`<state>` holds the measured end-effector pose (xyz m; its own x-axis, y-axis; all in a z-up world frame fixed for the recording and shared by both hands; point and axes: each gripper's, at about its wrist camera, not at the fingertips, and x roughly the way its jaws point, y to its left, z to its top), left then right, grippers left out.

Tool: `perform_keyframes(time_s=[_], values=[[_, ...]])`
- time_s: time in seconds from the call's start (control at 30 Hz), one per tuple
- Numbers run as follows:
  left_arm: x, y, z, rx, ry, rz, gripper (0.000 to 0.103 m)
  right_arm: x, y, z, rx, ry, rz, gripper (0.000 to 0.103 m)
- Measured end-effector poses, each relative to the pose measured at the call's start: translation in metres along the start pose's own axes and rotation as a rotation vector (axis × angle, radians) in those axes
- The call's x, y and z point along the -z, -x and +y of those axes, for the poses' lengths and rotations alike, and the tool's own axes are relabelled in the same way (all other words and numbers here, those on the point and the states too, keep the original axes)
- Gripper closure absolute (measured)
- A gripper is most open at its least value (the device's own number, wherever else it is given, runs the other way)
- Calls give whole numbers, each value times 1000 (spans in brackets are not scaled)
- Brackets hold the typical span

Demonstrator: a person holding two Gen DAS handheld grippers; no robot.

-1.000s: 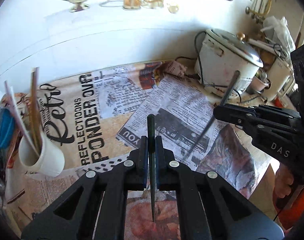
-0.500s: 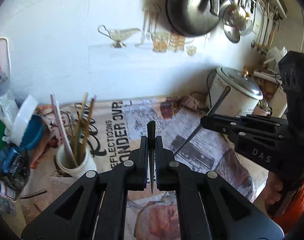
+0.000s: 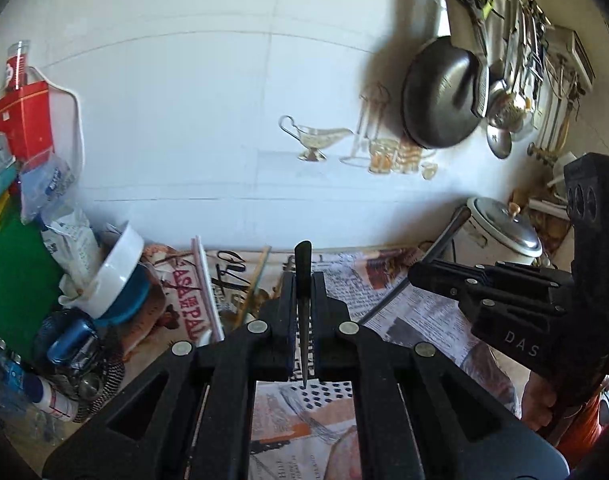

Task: Organize utensils
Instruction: 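Lift both held sticks and carry them over the white cup, then open both tools to drop the sticks into the white cup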

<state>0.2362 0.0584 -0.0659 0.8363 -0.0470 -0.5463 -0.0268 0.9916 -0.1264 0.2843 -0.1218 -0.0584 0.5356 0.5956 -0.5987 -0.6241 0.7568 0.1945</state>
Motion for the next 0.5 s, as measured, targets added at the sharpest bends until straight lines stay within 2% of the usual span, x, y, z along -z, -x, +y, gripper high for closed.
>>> perform_keyframes(time_s=[0.3,0.5], values=[[-15,8,45,-31,8,-38,99,-22,-18,32,-17,3,-26,97],[-19,-8,68,-70,5,-32,99,-27,-45,45,-27,-7,8,97]])
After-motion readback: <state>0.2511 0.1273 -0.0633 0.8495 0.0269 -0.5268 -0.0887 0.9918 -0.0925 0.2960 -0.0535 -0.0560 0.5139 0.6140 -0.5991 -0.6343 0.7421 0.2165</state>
